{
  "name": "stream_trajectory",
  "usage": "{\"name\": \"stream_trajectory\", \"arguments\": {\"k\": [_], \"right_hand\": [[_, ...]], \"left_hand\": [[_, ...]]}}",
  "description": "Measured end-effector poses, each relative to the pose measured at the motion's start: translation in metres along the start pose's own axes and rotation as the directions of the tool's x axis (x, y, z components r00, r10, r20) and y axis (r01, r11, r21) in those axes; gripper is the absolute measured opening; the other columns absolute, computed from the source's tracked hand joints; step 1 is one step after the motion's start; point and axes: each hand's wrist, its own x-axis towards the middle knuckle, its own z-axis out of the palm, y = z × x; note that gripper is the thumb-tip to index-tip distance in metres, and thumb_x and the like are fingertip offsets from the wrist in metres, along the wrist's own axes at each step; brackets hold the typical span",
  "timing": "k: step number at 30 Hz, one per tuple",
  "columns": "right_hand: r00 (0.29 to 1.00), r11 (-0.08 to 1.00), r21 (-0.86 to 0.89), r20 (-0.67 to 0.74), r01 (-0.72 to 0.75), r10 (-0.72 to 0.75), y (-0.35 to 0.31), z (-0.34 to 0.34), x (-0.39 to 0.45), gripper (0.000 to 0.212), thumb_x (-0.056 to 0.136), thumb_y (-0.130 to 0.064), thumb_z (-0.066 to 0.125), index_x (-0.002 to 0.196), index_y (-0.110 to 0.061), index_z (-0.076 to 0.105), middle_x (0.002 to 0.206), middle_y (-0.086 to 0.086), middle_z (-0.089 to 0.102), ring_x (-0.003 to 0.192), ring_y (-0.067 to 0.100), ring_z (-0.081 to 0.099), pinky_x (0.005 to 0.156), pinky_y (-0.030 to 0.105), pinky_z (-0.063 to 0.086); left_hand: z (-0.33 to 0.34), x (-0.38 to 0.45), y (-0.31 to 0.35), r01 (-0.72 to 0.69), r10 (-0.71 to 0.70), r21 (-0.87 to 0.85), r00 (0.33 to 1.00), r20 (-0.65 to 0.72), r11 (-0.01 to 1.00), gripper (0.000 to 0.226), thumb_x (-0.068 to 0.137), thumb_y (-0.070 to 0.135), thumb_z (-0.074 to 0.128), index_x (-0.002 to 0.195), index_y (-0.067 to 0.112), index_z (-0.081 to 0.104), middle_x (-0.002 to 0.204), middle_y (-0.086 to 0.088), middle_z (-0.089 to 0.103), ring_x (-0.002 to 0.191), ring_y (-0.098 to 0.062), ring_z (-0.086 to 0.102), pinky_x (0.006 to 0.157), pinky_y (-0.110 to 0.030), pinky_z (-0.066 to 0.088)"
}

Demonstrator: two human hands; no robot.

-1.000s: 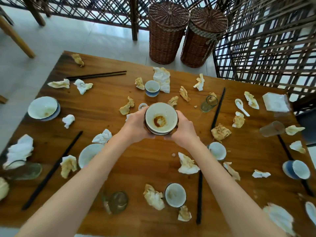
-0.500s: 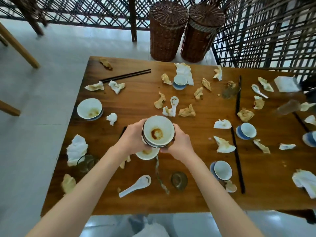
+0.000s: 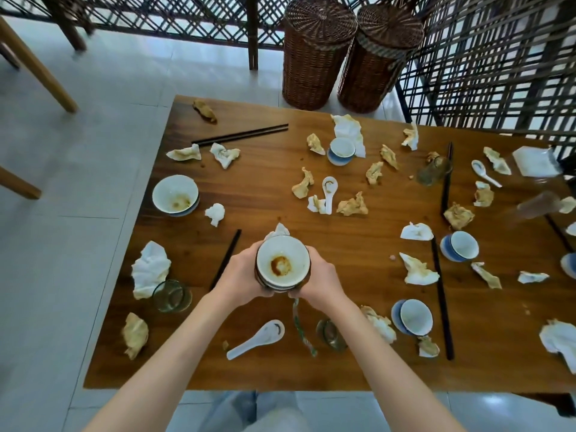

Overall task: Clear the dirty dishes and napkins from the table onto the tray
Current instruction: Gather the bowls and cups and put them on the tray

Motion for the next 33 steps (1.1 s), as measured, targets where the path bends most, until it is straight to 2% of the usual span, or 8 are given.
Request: {"name": "stream_trajectory", "arguments": {"k": [6,12,16,24,30,33], "right_hand": [[0.998,1.0,0.004,0.069,0.003,-0.003,0.005,0.001,0.006,0.09,0.055,-0.014,0.087,0.126,-0.032,0.035,0.112,-0.006,0.06,0.097,0.011,0.056,0.073,0.023,0.047],[0.989,1.0,0.011,0.149,0.02,-0.021,0.011,-0.005,0.015,0.101,0.053,-0.013,0.087,0.134,-0.037,0.033,0.117,-0.008,0.059,0.106,0.011,0.053,0.085,0.031,0.05],[0.983,1.0,0.003,0.183,0.016,-0.016,0.014,-0.003,0.023,0.097,0.051,-0.01,0.088,0.131,-0.036,0.04,0.113,-0.011,0.06,0.107,0.014,0.055,0.084,0.031,0.049],[0.983,0.999,0.018,0.178,0.041,-0.044,0.02,0.002,0.029,0.098,0.051,-0.012,0.089,0.132,-0.037,0.038,0.117,-0.009,0.06,0.109,0.014,0.056,0.083,0.028,0.049],[0.981,0.996,-0.011,0.173,0.089,-0.086,0.014,-0.005,0.033,0.098,0.05,-0.012,0.089,0.132,-0.035,0.04,0.115,-0.009,0.062,0.109,0.015,0.057,0.083,0.029,0.05],[0.978,0.99,-0.037,0.168,0.134,-0.126,-0.001,-0.017,0.04,0.099,0.047,-0.015,0.089,0.131,-0.035,0.041,0.113,-0.009,0.063,0.107,0.016,0.058,0.081,0.026,0.048]], "left_hand": [[0.003,-0.004,-0.002,0.04,-0.041,-0.025,0.999,-0.012,0.999,0.098,0.053,0.022,0.09,0.136,0.03,0.038,0.12,0.011,0.059,0.109,-0.007,0.053,0.088,-0.023,0.045],[0.007,-0.006,-0.007,0.092,-0.092,-0.076,0.996,0.012,0.993,0.103,0.051,0.015,0.09,0.137,0.033,0.037,0.112,0.019,0.055,0.107,-0.004,0.05,0.086,-0.022,0.044],[0.013,-0.006,-0.011,0.128,-0.128,-0.08,0.992,0.006,0.989,0.101,0.048,0.014,0.091,0.135,0.029,0.041,0.116,0.013,0.059,0.111,-0.008,0.052,0.091,-0.026,0.043],[0.022,-0.005,-0.009,0.131,-0.137,-0.081,0.988,-0.074,0.988,0.094,0.049,0.018,0.092,0.13,0.026,0.045,0.117,0.01,0.06,0.107,-0.006,0.053,0.087,-0.02,0.042],[0.015,-0.002,-0.004,0.145,-0.151,-0.091,0.986,-0.064,0.985,0.093,0.051,0.018,0.092,0.131,0.025,0.045,0.119,0.008,0.059,0.112,-0.01,0.054,0.093,-0.028,0.046],[-0.001,0.003,0.005,0.129,-0.137,-0.093,0.987,-0.088,0.987,0.091,0.05,0.019,0.092,0.129,0.026,0.047,0.118,0.012,0.058,0.112,-0.008,0.053,0.093,-0.024,0.043]]}}
